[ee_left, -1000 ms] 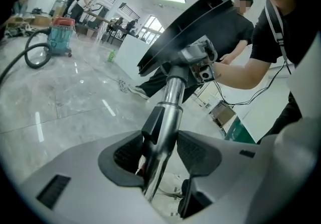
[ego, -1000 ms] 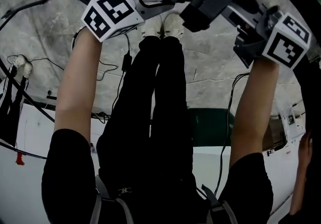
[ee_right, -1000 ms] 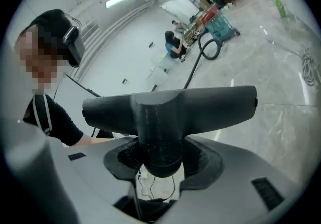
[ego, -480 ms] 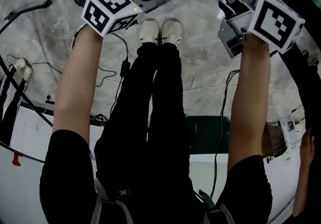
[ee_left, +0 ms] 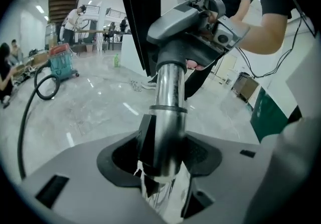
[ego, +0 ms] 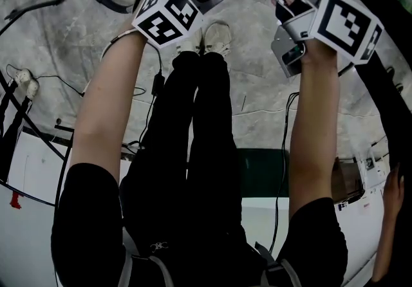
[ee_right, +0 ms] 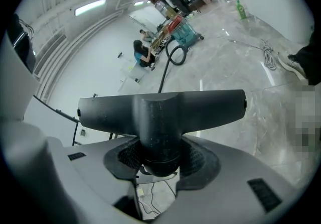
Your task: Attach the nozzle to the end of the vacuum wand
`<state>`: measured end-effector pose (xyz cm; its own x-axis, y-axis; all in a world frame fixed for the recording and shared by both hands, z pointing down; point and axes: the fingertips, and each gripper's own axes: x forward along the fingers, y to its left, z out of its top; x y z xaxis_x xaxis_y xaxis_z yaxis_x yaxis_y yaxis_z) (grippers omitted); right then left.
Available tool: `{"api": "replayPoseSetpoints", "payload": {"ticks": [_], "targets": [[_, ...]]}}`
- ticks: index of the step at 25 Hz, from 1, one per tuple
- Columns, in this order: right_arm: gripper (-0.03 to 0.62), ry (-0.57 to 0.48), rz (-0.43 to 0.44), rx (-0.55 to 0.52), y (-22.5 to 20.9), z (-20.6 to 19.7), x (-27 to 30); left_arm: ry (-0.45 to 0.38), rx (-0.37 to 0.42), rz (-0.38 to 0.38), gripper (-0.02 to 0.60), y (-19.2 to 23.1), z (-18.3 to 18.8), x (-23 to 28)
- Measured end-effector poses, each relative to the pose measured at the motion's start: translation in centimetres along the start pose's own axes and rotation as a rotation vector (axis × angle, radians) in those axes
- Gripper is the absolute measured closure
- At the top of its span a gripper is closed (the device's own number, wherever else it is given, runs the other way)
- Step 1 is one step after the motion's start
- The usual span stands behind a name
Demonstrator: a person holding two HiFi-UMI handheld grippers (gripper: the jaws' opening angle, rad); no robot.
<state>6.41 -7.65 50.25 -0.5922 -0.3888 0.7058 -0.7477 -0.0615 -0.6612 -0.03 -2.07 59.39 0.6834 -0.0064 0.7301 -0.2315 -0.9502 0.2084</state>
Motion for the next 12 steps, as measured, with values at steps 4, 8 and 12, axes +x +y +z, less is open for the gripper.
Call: {"api": "replayPoseSetpoints", "payload": {"ticks": [4, 8, 12], "targets": [[0.416, 0.040, 0.105, -0.056, 1.0, -0.9, 0.5, 0.052, -0.028, -0.120, 0.364, -0.7, -0.5, -0.2], [0.418, 0.048, 0.296, -0.190, 3.4, -0.6, -0.4, 0.058, -0.050, -0.196, 0.370, -1.7, 0.6, -0.9], [0.418, 0.003, 0.499, -0.450, 6.1, -1.3, -1.3, 0.051, -0.035, -0.247, 0.377, -2.6, 0.8, -1.9]]}}
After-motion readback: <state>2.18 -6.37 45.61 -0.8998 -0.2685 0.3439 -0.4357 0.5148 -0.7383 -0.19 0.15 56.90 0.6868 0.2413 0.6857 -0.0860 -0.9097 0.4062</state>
